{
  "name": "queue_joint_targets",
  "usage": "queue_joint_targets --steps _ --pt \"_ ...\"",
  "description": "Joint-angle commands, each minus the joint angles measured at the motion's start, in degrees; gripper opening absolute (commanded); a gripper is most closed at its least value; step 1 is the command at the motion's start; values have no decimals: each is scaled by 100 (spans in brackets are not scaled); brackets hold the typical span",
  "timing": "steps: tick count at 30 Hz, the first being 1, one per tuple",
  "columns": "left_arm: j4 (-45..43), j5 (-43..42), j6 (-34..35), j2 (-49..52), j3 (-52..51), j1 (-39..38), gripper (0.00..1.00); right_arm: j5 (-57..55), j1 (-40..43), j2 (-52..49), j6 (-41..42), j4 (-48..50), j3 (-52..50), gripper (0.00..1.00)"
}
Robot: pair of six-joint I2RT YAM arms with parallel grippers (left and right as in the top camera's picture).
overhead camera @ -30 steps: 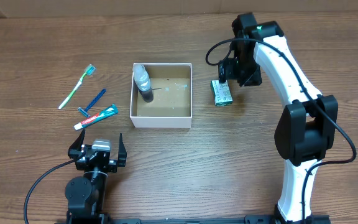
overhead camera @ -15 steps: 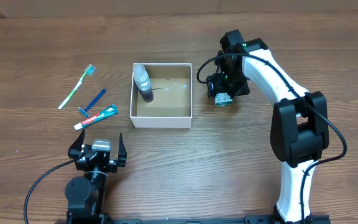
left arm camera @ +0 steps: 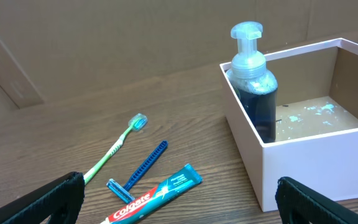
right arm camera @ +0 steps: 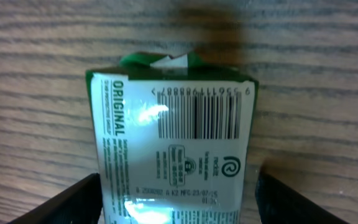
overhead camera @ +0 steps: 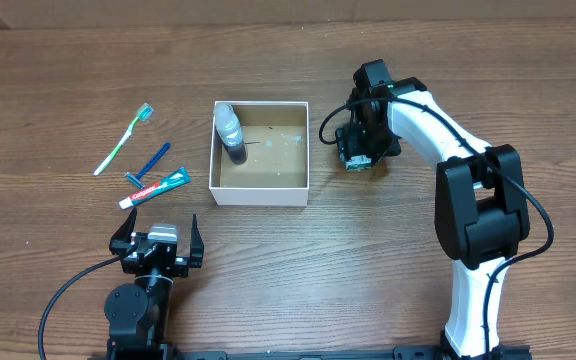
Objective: Pack container
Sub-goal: 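Lower the right gripper onto the green soap bar and grasp it, then carry the soap bar into the box beside the bottle and release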
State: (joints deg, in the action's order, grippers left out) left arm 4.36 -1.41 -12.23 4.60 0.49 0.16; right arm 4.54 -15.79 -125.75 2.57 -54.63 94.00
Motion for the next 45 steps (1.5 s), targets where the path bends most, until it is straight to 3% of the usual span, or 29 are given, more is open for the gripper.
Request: queue_joint_targets --steps 1,6,12,19,30,37,45 --pt "7 35 -48 -44 -22 57 100 -70 11 24 -114 107 -103 75" --pt "7 35 -48 -44 -22 57 100 -170 11 24 -111 247 -103 53" --pt "7 35 -48 -44 -22 57 100 -192 11 26 -107 17 -15 48" --pt "7 35 -48 -44 -22 57 100 -192 11 39 -68 -1132 981 48" --pt "7 35 -48 -44 -22 57 100 -273 -286 39 -94 -3303 4065 47" --pt "7 35 -48 -44 -22 57 100 -815 -1414 37 -361 -2931 4315 48" --pt "7 35 -48 -44 -22 57 100 -369 -1937 -234 -1266 -2621 4310 47"
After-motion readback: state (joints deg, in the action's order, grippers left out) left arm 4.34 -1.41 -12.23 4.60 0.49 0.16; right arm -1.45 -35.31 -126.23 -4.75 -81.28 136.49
